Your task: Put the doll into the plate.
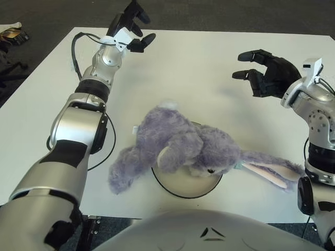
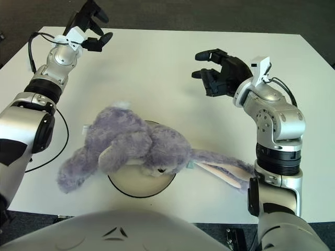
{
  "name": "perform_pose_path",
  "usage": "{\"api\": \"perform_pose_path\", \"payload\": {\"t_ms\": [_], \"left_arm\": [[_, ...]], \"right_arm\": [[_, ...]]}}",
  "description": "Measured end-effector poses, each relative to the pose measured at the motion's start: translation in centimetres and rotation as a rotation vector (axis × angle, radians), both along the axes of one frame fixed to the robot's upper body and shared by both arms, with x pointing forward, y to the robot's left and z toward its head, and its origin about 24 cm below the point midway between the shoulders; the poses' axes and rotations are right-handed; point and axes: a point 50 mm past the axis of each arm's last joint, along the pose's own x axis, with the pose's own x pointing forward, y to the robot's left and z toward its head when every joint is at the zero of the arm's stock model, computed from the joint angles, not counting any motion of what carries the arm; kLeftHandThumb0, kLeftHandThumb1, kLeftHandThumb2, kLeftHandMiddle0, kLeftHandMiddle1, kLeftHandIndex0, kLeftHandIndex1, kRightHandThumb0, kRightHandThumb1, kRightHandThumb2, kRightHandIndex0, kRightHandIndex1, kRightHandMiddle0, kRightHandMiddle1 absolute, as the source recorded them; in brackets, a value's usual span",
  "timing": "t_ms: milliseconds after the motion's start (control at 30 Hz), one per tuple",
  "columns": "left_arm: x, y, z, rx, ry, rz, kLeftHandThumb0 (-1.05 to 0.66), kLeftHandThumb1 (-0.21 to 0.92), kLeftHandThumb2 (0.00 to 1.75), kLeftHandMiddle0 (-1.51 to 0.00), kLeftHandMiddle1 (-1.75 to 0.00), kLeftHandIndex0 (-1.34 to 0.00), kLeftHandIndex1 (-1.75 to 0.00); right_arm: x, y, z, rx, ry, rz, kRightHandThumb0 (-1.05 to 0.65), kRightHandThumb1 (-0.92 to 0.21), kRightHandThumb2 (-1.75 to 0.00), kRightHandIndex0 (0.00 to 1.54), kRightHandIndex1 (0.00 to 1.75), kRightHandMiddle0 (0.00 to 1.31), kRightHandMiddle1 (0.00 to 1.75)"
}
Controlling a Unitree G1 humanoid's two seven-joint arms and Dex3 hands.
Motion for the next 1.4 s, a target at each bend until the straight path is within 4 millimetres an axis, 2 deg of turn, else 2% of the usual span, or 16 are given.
{"api": "perform_pose_path", "payload": {"t_ms": [133,233,367,400,467,567,800,1033,1233,1400], "left_arm": [[-0.1,0.0,-0.3,-0.033,0.018,-0.012,0.0,0.61,0.83,-0.59,-1.34,-0.28,-1.75],[-0.2,0.0,-0.4,-0.059,0.021,-0.021,0.0,0.59,0.87,-0.6,-1.37,-0.26,-1.75],[-0.7,0.5,-0.6,-0.115,0.016,-0.039,0.0,0.57,0.91,-0.59,-1.42,-0.25,-1.75],[-0.9,0.7,-0.8,-0.128,0.016,-0.044,0.0,0.57,0.92,-0.59,-1.44,-0.24,-1.75],[-1.3,1.0,-1.1,-0.16,0.021,-0.052,0.0,0.57,0.93,-0.58,-1.46,-0.24,-1.75],[-1.8,1.6,-1.9,-0.204,0.041,-0.052,0.0,0.55,0.98,-0.57,-1.53,-0.23,-1.75],[-3.9,3.0,-3.2,-0.309,0.056,-0.039,0.0,0.53,1.04,-0.55,-1.61,-0.22,-1.75],[-6.0,4.0,-5.1,-0.377,0.076,-0.028,-0.01,0.51,1.06,-0.55,-1.61,-0.24,-1.75],[-7.0,5.1,-6.8,-0.4,0.106,0.011,-0.01,0.47,1.11,-0.57,-1.63,-0.27,-1.75],[-7.7,5.5,-7.3,-0.436,0.104,0.027,-0.01,0.44,1.15,-0.58,-1.64,-0.28,-1.75]], "right_arm": [[0.1,0.2,0.0,-0.025,-0.075,-0.053,-0.03,-0.16,-1.32,0.35,1.32,0.24,1.5],[0.1,0.3,-0.2,-0.04,-0.112,-0.079,0.25,-0.45,-0.96,0.49,1.44,0.26,1.53],[0.1,0.4,-0.6,-0.044,-0.153,-0.119,0.36,-0.53,-0.87,0.56,1.49,0.26,1.57],[0.2,0.4,-0.7,-0.045,-0.16,-0.129,0.23,-0.52,-0.91,0.57,1.5,0.29,1.59],[0.2,0.4,-0.9,-0.046,-0.174,-0.152,0.12,-0.51,-0.95,0.58,1.51,0.32,1.61],[0.2,0.2,-1.1,-0.052,-0.191,-0.186,0.04,-0.46,-1.06,0.59,1.56,0.34,1.67],[0.2,-0.1,-2.0,-0.025,-0.183,-0.265,0.0,-0.39,-1.19,0.59,1.62,0.37,1.74],[-0.1,-0.3,-2.9,0.09,-0.157,-0.294,-0.01,-0.34,-1.23,0.64,1.57,0.41,1.75],[-0.4,-0.2,-3.7,0.16,-0.143,-0.289,-0.01,-0.31,-1.29,0.66,1.6,0.41,1.75],[-0.5,0.0,-4.0,0.224,-0.181,-0.248,-0.01,-0.27,-1.32,0.7,1.59,0.44,1.75]]}}
